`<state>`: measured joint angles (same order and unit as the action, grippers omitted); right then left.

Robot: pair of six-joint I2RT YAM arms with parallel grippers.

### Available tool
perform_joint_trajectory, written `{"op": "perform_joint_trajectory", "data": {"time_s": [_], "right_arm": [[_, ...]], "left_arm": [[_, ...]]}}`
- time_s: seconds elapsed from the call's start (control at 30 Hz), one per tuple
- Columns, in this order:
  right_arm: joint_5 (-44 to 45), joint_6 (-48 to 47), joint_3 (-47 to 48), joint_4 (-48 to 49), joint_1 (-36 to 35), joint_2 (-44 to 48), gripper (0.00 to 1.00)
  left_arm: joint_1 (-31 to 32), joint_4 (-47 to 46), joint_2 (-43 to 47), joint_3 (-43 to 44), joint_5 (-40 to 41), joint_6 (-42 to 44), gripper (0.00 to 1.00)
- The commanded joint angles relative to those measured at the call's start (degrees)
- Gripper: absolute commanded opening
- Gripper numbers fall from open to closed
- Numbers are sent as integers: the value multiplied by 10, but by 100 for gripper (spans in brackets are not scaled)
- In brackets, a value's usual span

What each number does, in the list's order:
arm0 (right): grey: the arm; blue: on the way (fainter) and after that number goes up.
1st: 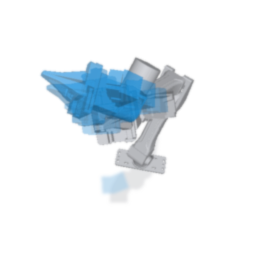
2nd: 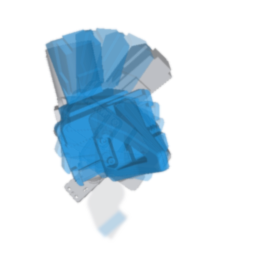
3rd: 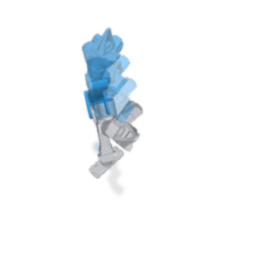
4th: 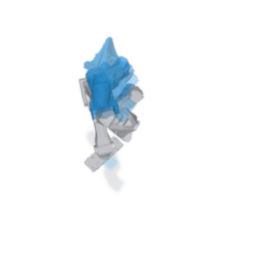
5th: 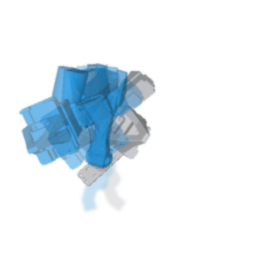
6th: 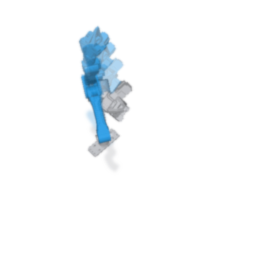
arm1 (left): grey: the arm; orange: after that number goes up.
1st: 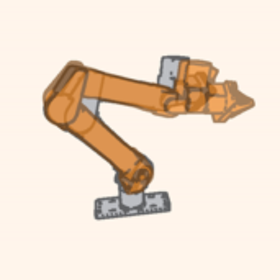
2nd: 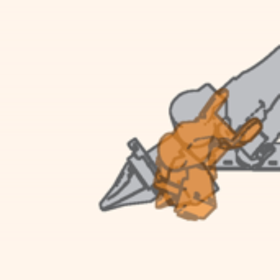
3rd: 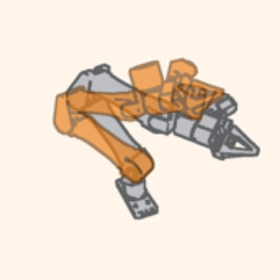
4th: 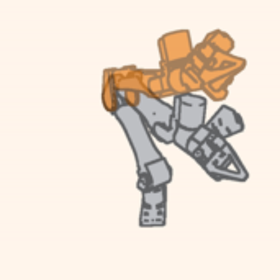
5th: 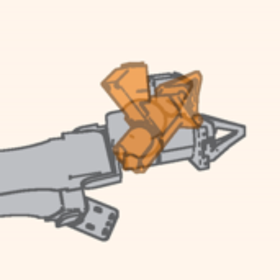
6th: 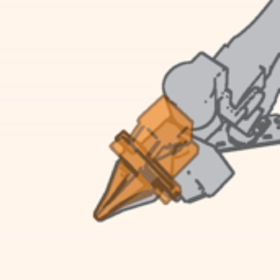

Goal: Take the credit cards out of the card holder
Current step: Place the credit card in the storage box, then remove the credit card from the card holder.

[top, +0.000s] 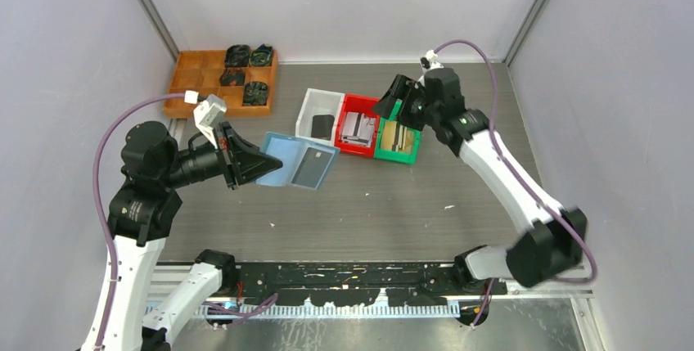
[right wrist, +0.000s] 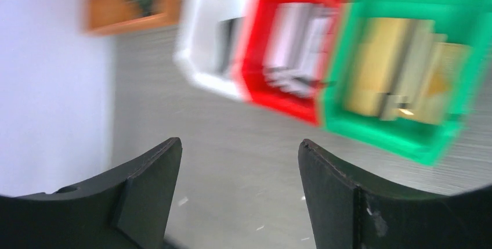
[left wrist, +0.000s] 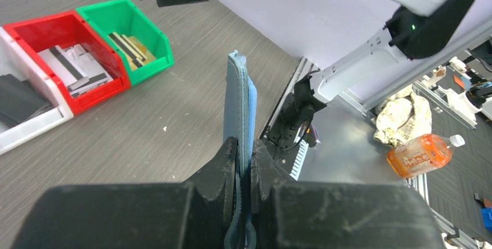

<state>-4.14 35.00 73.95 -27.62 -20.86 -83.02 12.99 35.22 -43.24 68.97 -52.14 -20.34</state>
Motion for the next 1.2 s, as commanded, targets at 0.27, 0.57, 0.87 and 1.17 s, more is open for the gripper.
{"op": "perform_joint_trajectory", "data": {"time_s": [0.27,0.57,0.87,1.17], "right_arm": [[-376,139,-216,363,-147,275,82],[-405,161,-257,445,-180,298,76],[-432,70,-261,336,-181,336,67],[-430,111,-244,417,-180,328,60]], "left_arm": [[-2,-171,-26,3,-104,-192,0],[-2,-203,-35,5,-110,-227,0],[-2,-202,-37,20,-115,-228,0],[-2,-200,-43,27,-122,-233,0]]}}
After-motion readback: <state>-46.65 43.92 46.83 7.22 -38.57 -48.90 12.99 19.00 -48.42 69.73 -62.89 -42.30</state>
